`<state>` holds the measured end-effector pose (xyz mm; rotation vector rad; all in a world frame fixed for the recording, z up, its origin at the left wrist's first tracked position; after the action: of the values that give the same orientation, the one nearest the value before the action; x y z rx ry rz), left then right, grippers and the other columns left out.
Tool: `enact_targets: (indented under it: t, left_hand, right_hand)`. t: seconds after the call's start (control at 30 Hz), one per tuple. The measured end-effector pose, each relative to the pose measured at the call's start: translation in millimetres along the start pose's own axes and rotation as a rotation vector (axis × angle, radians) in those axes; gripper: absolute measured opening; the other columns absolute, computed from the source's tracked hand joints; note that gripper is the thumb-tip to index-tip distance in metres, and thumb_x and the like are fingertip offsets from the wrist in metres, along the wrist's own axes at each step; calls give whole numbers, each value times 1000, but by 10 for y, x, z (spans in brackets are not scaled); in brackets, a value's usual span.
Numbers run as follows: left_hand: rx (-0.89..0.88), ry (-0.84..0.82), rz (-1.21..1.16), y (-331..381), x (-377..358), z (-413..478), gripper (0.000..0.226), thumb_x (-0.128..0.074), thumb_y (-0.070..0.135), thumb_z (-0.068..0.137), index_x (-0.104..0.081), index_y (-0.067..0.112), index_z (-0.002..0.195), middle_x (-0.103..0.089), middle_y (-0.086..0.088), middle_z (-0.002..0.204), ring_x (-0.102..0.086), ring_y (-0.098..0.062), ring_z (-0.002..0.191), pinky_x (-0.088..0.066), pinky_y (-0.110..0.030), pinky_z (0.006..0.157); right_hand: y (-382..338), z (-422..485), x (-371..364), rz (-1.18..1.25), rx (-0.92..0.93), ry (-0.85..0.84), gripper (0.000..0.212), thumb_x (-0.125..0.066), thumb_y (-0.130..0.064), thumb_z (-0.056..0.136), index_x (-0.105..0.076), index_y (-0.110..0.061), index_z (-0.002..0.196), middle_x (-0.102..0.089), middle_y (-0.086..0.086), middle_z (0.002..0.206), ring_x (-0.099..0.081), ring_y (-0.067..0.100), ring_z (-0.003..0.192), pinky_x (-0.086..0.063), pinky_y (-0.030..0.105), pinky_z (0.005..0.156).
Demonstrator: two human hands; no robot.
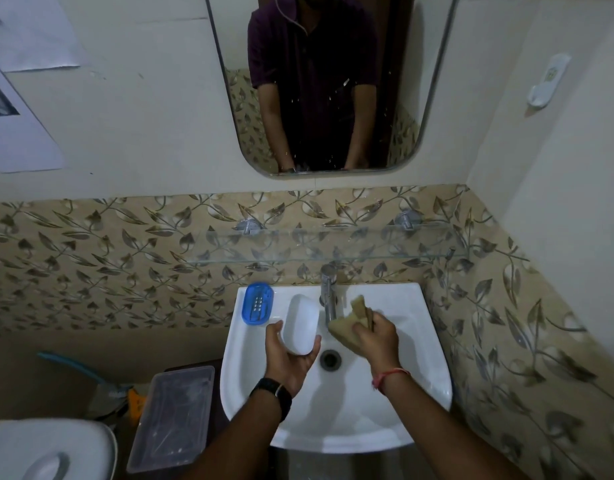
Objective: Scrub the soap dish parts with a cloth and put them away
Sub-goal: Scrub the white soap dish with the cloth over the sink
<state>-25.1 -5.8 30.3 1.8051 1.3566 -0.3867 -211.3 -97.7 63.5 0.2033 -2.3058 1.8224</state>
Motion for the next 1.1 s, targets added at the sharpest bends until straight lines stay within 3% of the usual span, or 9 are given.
enact_targets:
  t: [0.17,0.3,0.4,0.47,0.6,0.73,0.87,0.97,1.1]
  left_hand:
    - [14,-18,57,-29,-56,-41,52,-53,45,92,-58,7,127,-61,-23,119,-61,-34,98,-54,-40,81]
    - [32,-70,108,-84,-132,-56,49,-52,41,92,-60,7,127,-70,-17,109,-65,-29,99,-57,-38,80]
    - [68,-103,193,-152,-141,-80,53,-47,43,95,-58,7,133,-68,-21,124,-59,-35,121,-51,-47,100]
    - [52,-118,253,-145,-134,-92,56,-44,43,97,-57,7,137,-64,-23,135,-53,-38,133,-43,-50,110]
    - [-37,-137,365,-23,-149,-71,52,-44,46,97,-66,9,127,-74,-19,119,-63,-34,116,-51,-47,97]
    - [-50,-167,434,-20,-209,-72,58,-40,57,100,-76,16,119,-72,-17,126,-68,-29,119,-49,-44,105]
    - [-56,-216,473,-100,-321,-104,56,-38,59,101,-77,23,117,-72,-13,128,-70,-23,116,-52,-38,96]
    - [-63,-253,500,-133,-426,-118,53,-39,59,101,-78,27,114,-73,-10,126,-72,-19,113,-56,-34,90]
    - [-100,-229,447,-13,-419,-54,54,-38,55,103,-78,20,116,-73,-13,127,-70,-22,116,-55,-38,91]
  right_hand:
    - [-667,-213,-256,-18,335,-45,13,-71,-14,86,-68,-21,76,-68,-8,71,-60,-1,69,-45,8,60]
    - [-814,-360,-580,-187,438,-126,13,-69,-10,88,-76,-12,99,-75,3,93,-65,12,84,-50,12,75]
    - [-754,-387,-636,-209,377,-70,16,-66,-7,89,-75,-7,103,-74,11,103,-68,23,96,-55,28,83]
    - [-734,-395,-639,-203,384,-57,13,-65,-6,90,-75,-6,98,-74,12,100,-68,24,95,-53,24,79]
    - [-785,-512,-755,-281,522,-238,19,-66,-8,88,-77,-15,102,-74,0,99,-64,8,90,-43,4,74]
    - [-828,-676,-831,-419,652,-370,16,-65,-22,91,-77,-18,101,-74,0,89,-64,9,76,-43,8,68]
    - [-788,-471,-535,-291,397,-65,12,-67,-12,86,-78,-8,87,-75,9,81,-67,19,74,-51,23,66]
    - [-805,-384,-398,-131,238,63,12,-64,-6,85,-76,-7,87,-72,5,79,-62,15,73,-44,16,63]
    - [-987,-480,-653,-204,375,-277,10,-69,-13,85,-75,-20,81,-68,-8,71,-60,-4,67,-47,14,62]
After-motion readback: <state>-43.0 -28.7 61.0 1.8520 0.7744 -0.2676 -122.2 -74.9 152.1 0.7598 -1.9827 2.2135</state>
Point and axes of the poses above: each hand's wrist, its own z-axis towards the middle knuckle, its own x-axis out of the back of the hand, y = z × x, the point moved 10 cm from there along z, towards the middle knuckle
